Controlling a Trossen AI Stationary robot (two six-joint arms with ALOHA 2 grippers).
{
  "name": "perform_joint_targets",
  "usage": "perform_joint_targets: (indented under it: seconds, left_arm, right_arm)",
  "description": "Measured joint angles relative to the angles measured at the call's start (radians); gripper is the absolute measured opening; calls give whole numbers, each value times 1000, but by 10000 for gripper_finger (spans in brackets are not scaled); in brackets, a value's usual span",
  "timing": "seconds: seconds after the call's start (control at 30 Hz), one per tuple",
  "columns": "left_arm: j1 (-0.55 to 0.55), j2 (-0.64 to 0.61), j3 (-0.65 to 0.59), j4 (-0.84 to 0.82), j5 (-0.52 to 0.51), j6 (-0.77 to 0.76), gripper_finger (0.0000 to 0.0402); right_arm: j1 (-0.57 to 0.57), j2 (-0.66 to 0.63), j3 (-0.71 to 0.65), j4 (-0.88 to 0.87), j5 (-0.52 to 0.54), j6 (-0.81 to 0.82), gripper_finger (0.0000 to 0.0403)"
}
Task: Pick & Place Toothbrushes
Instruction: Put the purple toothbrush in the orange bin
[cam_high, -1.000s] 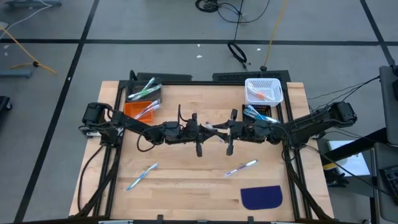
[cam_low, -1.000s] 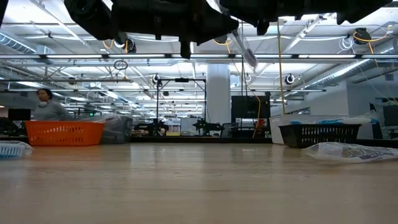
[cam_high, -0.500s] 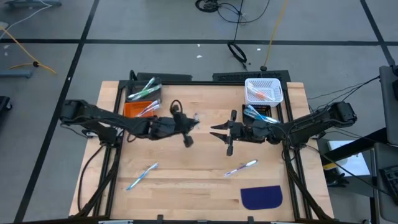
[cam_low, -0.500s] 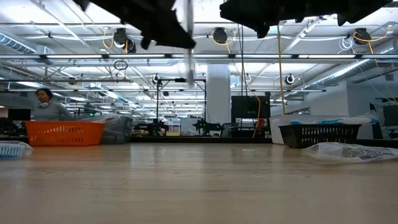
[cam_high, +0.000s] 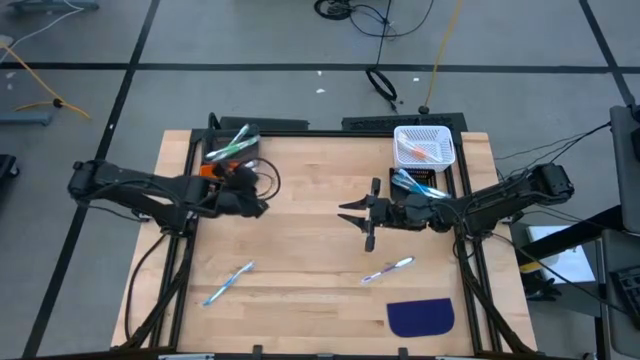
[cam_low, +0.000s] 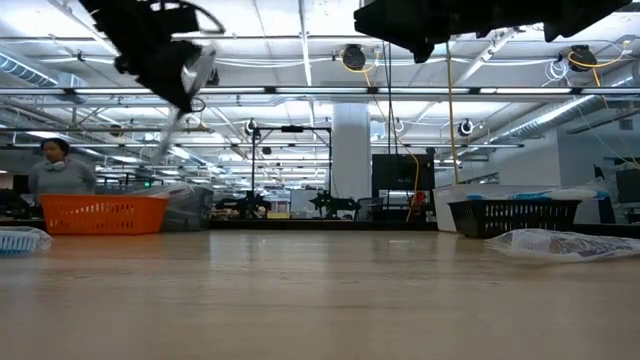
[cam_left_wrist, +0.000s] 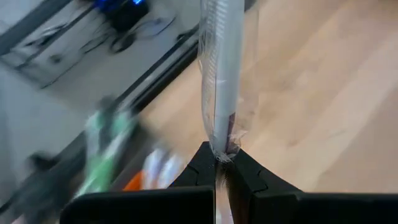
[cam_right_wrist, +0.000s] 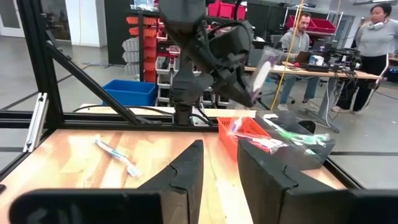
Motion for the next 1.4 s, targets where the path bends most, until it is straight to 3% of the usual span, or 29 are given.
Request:
perform_joint_targets:
  seconds: [0.2,0.47,0.83,1.4]
  left_arm:
    - [37,1,0,-255,-24,-161,3]
    - [138,7,-32,-403,-28,-246,3]
    - [261,6,-140,-381,-18,-221,2]
    - [372,7,-169,-299,30,-138,4]
  right_arm:
    - [0,0,0,-8,1,0,89]
    - [0,0,0,-23,1,0,88]
    - [0,0,0,-25,2,0,89]
    - [0,0,0,-36,2,0,89]
